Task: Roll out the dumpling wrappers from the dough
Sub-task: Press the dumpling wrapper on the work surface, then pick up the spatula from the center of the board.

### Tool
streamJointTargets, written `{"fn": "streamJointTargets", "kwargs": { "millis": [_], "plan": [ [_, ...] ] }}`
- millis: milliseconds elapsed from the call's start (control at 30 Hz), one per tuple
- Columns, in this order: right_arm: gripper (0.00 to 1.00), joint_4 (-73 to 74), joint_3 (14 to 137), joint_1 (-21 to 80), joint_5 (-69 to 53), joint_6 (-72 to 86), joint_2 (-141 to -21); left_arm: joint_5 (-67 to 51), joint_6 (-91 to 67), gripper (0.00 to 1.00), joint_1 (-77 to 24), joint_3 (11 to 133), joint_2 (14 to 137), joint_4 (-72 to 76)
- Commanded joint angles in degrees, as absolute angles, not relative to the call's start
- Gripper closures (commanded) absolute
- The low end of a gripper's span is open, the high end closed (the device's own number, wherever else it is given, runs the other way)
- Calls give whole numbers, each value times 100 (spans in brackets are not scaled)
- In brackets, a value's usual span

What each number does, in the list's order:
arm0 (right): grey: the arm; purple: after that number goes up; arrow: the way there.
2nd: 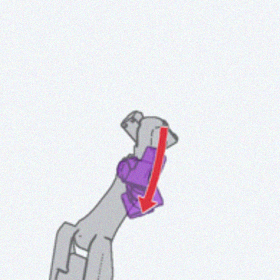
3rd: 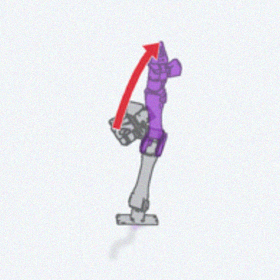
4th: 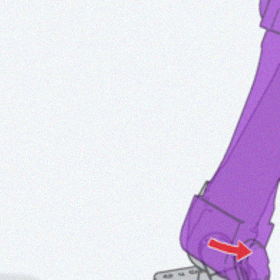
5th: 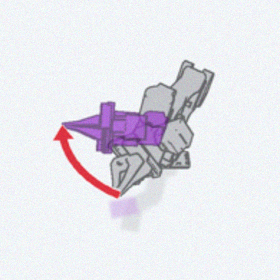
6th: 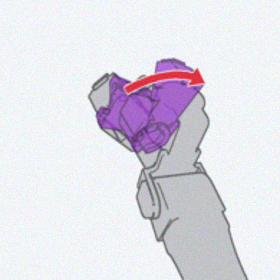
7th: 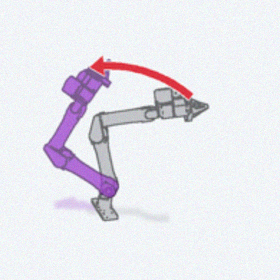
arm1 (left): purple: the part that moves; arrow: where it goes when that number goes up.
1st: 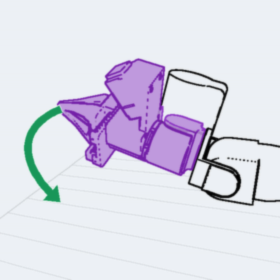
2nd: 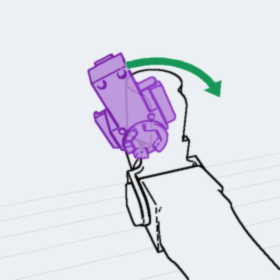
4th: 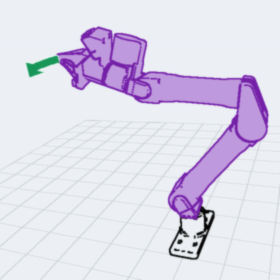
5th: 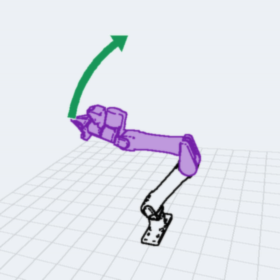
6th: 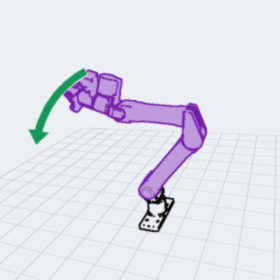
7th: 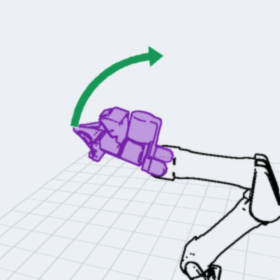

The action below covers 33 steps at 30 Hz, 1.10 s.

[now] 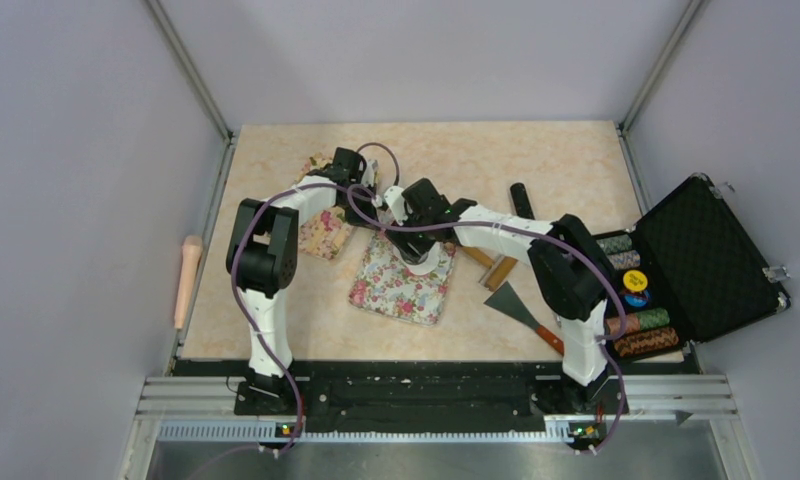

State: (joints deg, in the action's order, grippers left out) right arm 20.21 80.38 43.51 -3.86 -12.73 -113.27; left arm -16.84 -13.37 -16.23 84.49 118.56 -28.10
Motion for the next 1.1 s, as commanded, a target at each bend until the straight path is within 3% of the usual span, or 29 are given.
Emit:
{"fn": "streamJointTargets", "kwargs": {
  "millis": [0,233,367,567,700,900,1067],
  "plan": [
    [45,2977,7894,4370,177,-1036,-11630,-1257,-1380,99,-1620,8284,11719,-2903],
    [18,3321,8633,4368,-719,-1885,-11041,-1243,-1389,96,-1625,8297,11724,-2920],
    [11,3386,8642,4278,-982,-2369,-10426,-1179,-1426,86,-1624,8241,11654,-2888],
    [8,3871,7766,3690,-1379,-3121,-9064,-1152,-1673,56,-1620,7914,11310,-2634],
    [9,4532,6520,3255,-1091,-3940,-7924,-1329,-1749,45,-1619,7688,10963,-2418],
    [10,4814,4610,2909,-476,-4541,-6474,-1797,-1441,39,-1576,7730,10455,-2317],
    [10,5040,3808,2881,-46,-4500,-5990,-2031,-1069,37,-1547,7714,9999,-2376]
  ]
}}
